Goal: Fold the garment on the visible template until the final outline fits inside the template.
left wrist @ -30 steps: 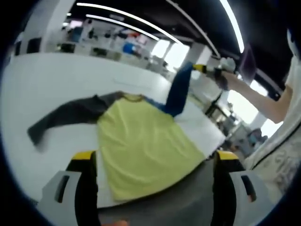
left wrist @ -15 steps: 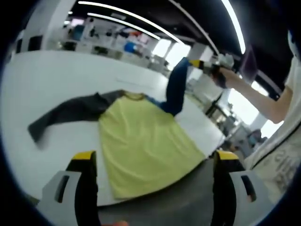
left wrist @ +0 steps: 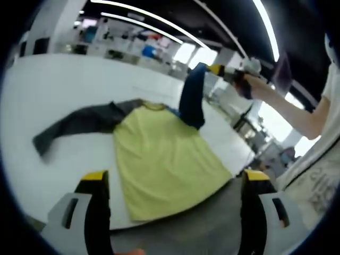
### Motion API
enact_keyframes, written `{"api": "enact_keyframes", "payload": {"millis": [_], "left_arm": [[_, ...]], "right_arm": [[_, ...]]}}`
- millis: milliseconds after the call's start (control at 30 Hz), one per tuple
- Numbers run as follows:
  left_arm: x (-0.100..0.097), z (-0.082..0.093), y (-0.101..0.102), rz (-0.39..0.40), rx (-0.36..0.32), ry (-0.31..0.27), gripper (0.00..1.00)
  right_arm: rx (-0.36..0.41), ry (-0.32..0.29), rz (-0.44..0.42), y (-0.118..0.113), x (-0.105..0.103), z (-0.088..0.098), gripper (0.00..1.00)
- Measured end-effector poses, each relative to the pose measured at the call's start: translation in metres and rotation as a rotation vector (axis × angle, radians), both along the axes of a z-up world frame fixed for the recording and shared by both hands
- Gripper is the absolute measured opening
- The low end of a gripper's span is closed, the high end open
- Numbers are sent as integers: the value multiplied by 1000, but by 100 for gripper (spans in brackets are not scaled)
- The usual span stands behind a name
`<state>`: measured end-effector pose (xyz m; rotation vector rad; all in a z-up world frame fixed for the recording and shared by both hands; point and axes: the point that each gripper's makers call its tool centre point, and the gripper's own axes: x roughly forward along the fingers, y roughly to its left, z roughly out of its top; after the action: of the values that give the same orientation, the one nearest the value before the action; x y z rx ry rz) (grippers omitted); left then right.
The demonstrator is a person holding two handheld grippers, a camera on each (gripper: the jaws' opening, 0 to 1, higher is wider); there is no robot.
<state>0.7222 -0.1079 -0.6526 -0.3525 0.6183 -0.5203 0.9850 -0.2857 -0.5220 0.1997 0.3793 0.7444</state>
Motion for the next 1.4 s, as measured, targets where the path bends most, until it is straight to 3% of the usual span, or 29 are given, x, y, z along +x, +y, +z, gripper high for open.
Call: {"api": "enact_keyframes", "payload": {"millis": [767, 1400], "left_arm": [[-4, -5, 20, 32, 12, 26, 99], [-4, -8, 23, 40, 10, 31, 99]], "right_arm": [[-37, 100, 64, 62, -12, -75, 2], [-81, 169, 106, 99, -18, -132, 3]]}}
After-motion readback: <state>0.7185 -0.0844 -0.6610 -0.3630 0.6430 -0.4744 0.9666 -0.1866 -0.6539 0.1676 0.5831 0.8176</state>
